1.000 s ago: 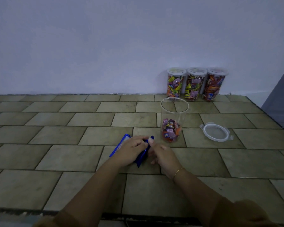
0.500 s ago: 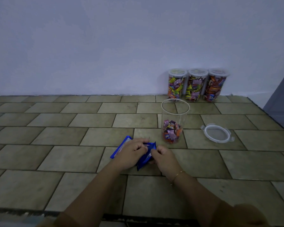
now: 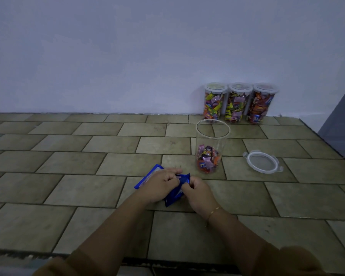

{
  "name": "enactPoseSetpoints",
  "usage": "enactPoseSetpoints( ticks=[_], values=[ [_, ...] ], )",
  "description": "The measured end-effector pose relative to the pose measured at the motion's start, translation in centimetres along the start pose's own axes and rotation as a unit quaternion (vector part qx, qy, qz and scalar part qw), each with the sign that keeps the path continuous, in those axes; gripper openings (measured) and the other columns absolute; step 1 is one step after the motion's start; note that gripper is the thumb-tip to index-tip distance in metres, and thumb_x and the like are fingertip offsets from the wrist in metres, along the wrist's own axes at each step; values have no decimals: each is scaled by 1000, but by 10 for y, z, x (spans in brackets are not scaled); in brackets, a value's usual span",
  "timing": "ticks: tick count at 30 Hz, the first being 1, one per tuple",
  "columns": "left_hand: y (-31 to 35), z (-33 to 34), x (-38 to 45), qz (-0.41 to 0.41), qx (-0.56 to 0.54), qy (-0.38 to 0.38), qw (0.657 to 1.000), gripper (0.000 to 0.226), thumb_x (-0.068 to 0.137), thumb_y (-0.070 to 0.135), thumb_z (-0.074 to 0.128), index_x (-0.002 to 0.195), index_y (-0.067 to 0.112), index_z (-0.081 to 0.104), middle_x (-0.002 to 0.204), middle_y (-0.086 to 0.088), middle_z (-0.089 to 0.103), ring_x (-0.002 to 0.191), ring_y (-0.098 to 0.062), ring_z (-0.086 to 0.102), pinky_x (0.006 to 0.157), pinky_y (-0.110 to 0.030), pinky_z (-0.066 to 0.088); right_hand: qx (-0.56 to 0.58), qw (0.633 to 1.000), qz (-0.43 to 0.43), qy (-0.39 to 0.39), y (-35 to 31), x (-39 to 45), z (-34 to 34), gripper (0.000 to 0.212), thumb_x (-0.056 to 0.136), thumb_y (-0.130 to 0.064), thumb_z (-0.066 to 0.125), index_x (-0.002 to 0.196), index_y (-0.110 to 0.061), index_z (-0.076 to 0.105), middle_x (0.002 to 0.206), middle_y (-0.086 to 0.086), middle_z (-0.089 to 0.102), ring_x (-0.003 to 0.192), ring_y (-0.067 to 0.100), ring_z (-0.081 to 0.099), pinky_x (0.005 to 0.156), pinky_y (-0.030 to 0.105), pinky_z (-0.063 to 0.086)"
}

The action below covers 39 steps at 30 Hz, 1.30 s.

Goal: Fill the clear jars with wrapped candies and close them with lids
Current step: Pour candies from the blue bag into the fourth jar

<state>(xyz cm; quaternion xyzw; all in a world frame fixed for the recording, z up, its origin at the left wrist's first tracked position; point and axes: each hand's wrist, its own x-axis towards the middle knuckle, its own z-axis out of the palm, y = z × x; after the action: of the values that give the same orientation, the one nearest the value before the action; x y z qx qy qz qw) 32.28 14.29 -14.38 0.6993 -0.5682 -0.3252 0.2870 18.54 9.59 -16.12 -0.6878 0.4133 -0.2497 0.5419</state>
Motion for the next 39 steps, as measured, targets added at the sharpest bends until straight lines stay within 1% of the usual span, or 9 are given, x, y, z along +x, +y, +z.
enactPoseSetpoints(
  ticks=[3,8,12,18,22,24,28,33,39],
  values=[
    [4,-4,-3,-45,-127,12,991,30,98,17,41,120,22,60,126,7,58,102,-11,60,92,-28,48,-37,999,-15,11,-1,-4,0,29,91,-7,50,67,-20,42,65,-4,45,57,4,41,46,9,34],
    [6,-6,-6,-60,-186,-10,981,34,98,14,41,126,23,57,116,6,63,94,-10,63,80,-17,51,-23,998,-38,48,3,-7,2,32,86,-4,56,65,-17,35,64,-1,42,58,9,40,48,12,33],
    [5,-4,-7,-49,-146,8,988,30,98,21,43,123,28,58,108,-3,67,86,-12,63,80,-20,51,51,995,-51,67,5,-9,4,25,86,-4,58,87,-23,42,85,0,56,80,14,57,68,26,48],
    [7,-7,-5,-49,-118,-32,991,3,90,28,57,92,26,59,114,10,63,103,-11,59,97,-37,49,-78,994,-80,12,-6,0,-8,40,84,3,55,116,-22,58,117,-4,46,95,-2,46,76,3,38],
    [11,-27,-8,-55,-7,-167,984,81,73,21,76,140,24,30,137,5,43,118,-10,49,98,-27,47,-114,992,-46,10,-9,7,-14,32,86,4,50,86,-24,64,111,2,50,92,14,56,77,25,54],
    [11,-37,-8,-45,98,-191,976,114,68,27,82,150,26,4,152,6,22,134,-13,33,104,-25,38,-68,997,-30,11,-14,7,-14,37,88,5,48,77,-28,60,103,2,56,87,17,58,62,18,52],
    [7,-40,-4,-41,131,-130,982,125,61,38,86,151,28,-1,155,6,18,139,-17,26,107,-29,32,32,998,-44,37,-32,7,-12,34,88,6,47,80,-24,61,96,4,63,83,11,59,59,13,47],
    [1,-36,-9,11,116,7,993,80,56,44,85,123,31,44,114,13,50,103,-6,50,84,-23,43,110,992,-53,13,-53,7,-5,16,92,-8,54,99,-21,57,101,-1,63,91,12,61,73,22,54],
    [-6,-34,-8,47,36,187,981,75,56,51,81,116,31,41,111,14,45,94,2,48,75,-15,42,-85,987,-134,26,-73,10,-4,27,91,-35,57,74,-13,55,83,2,51,75,9,50,69,19,41]
  ],
)
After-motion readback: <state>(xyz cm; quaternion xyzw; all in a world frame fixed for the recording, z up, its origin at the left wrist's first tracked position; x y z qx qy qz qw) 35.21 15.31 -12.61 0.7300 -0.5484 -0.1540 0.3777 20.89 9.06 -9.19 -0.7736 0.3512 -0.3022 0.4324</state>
